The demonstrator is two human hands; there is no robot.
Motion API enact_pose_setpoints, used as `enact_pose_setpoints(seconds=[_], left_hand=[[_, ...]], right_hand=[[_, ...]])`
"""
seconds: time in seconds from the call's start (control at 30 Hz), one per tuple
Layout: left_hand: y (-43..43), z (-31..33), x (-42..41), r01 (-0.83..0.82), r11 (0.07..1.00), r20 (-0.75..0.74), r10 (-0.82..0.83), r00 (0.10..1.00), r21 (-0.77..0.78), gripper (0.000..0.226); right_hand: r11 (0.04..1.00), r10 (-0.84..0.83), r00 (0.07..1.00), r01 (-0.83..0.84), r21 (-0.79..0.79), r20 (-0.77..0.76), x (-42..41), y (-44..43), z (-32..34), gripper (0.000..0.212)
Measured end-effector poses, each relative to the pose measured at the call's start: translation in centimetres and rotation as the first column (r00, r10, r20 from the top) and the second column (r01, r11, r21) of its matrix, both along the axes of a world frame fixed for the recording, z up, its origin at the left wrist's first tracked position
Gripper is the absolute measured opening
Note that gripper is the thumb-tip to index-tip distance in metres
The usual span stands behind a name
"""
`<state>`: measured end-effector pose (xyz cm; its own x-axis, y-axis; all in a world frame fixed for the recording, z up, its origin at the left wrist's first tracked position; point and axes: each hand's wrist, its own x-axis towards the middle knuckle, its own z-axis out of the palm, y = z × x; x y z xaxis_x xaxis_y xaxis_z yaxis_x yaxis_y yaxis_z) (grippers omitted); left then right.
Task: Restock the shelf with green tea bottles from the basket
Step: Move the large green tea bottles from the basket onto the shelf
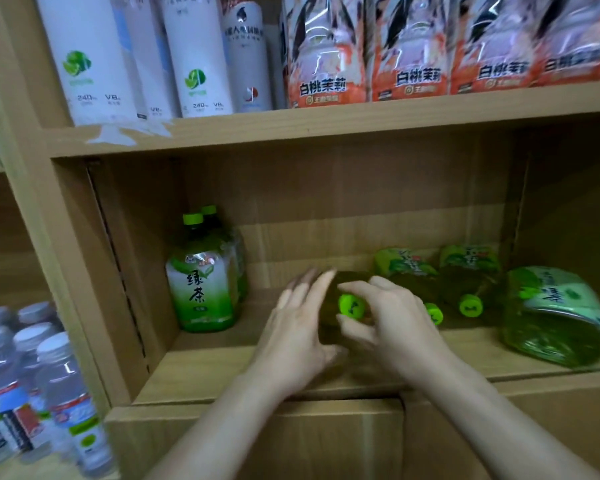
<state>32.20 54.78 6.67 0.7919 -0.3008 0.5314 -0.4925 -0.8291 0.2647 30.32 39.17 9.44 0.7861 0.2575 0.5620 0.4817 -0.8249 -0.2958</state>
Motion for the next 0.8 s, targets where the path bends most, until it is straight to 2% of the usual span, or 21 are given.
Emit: enact_pose_setpoints(seconds=[0.07, 0.17, 0.23, 0.27, 0.37, 0.43, 0.47, 0.6, 0.7, 0.8], left_hand=[[-0.8, 0.5, -0.2, 0.076, 0.986, 0.047, -0.069, 0.996, -0.152, 0.099], [-0.5, 2.0, -0.7, 0.068, 0.938, 0.141, -0.02, 0.99, -0.341, 0.086], [-0.1, 3.2, -0.5, 0.028, 0.91, 0.065, -0.001, 0.998, -0.413, 0.083], [0.0, 3.6, 0.0, 0.008, 0.892, 0.011, -0.003, 1.0, -0.451, 0.081], [0.3, 3.5, 2.2, -0.054, 0.869, -0.072, 0.021, 0.997, -0.492, 0.08], [0.1, 2.9, 3.2, -0.069, 0.881, -0.118, 0.015, 0.993, -0.468, 0.08], [-0.1, 2.6, 3.4, -0.078, 0.882, -0.138, 0.014, 0.99, -0.464, 0.081], [0.4, 2.0, 3.6, -0.096, 0.87, -0.118, 0.043, 0.992, -0.483, 0.087], [0.6, 1.1, 3.3, -0.12, 0.869, -0.07, 0.098, 0.993, -0.48, 0.083], [0.3, 0.8, 3.5, -0.151, 0.926, -0.011, 0.157, 0.988, -0.347, 0.08]], right_hand=[[0.992, 0.07, 0.995, -0.077, 0.101, 0.072, -0.9, -0.3, 1.6, 0.039], [0.904, 0.167, 0.975, -0.211, 0.372, 0.147, -0.8, -0.2, 3.8, 0.021], [0.825, 0.203, 0.971, -0.239, 0.512, 0.127, 0.4, -0.1, 4.4, 0.022], [0.822, 0.2, 0.975, -0.22, 0.525, 0.096, 1.1, -0.3, 4.2, 0.028], [0.926, 0.126, 0.987, -0.083, 0.369, -0.096, 2.9, -1.1, 1.6, 0.058], [0.91, 0.187, 0.958, -0.086, 0.405, -0.217, 2.9, -1.4, -0.3, 0.08], [0.903, 0.208, 0.953, -0.1, 0.417, -0.222, 2.8, -1.3, -1.0, 0.087], [0.921, 0.149, 0.975, -0.075, 0.383, -0.166, 3.1, -0.9, -1.9, 0.096], [0.919, 0.135, 0.974, -0.055, 0.391, -0.18, 3.6, -0.4, -2.0, 0.098], [0.923, 0.193, 0.945, -0.084, 0.377, -0.263, 4.6, -0.2, -1.5, 0.096]])
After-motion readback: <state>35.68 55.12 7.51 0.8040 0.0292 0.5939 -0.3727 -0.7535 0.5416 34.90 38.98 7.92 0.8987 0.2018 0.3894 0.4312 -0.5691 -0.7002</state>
